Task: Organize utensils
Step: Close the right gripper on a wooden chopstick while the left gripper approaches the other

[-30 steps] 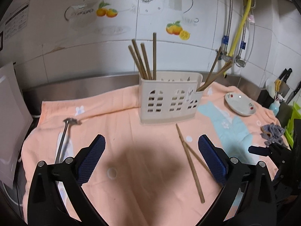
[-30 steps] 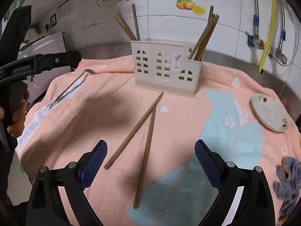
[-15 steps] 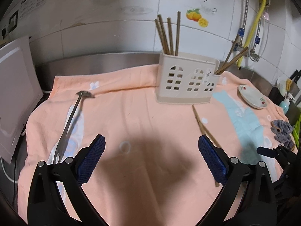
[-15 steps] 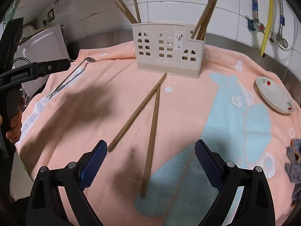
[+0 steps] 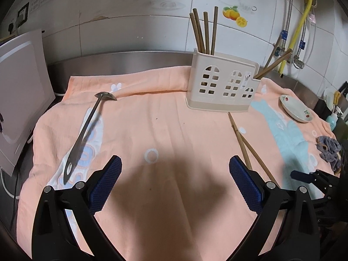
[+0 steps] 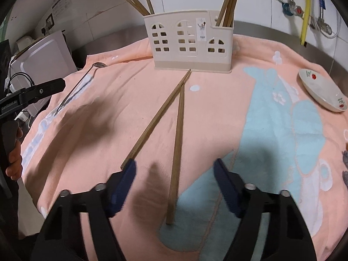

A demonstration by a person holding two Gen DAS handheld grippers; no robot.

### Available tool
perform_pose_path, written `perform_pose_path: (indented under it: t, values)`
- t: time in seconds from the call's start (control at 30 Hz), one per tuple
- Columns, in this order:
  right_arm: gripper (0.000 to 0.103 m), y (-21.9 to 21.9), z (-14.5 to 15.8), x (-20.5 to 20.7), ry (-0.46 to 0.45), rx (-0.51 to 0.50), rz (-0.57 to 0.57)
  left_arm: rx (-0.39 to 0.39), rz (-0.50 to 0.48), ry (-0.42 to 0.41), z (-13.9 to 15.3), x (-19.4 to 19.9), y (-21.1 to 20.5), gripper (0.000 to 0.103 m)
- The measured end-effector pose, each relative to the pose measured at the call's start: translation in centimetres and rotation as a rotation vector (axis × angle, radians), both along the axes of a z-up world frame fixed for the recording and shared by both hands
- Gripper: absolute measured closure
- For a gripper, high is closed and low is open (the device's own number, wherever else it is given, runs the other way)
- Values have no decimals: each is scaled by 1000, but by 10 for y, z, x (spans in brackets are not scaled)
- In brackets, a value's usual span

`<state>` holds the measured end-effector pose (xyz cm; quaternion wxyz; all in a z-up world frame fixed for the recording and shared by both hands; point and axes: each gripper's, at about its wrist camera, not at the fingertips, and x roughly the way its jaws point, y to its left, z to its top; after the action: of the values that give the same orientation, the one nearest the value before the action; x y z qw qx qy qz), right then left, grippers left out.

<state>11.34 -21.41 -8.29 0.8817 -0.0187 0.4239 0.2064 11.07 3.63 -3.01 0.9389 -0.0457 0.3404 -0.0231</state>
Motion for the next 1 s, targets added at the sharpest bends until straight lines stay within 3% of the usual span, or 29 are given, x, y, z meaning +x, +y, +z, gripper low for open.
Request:
perform_pose_path:
  t: [0.13, 0.37, 0.5, 1.0]
  values:
    - [48, 0, -3, 1, 9, 8, -3, -1, -8, 11, -5, -1, -3, 5]
    - [80, 1, -7, 2, 14, 3, -3, -4, -28, 19, -10, -1, -9, 5]
    - [88, 4, -10, 1, 14, -10, 7, 3, -50, 24, -14, -2, -17, 5]
    - [95, 11, -14, 4, -20, -63, 4, 8, -132, 43, -24, -6, -44, 6]
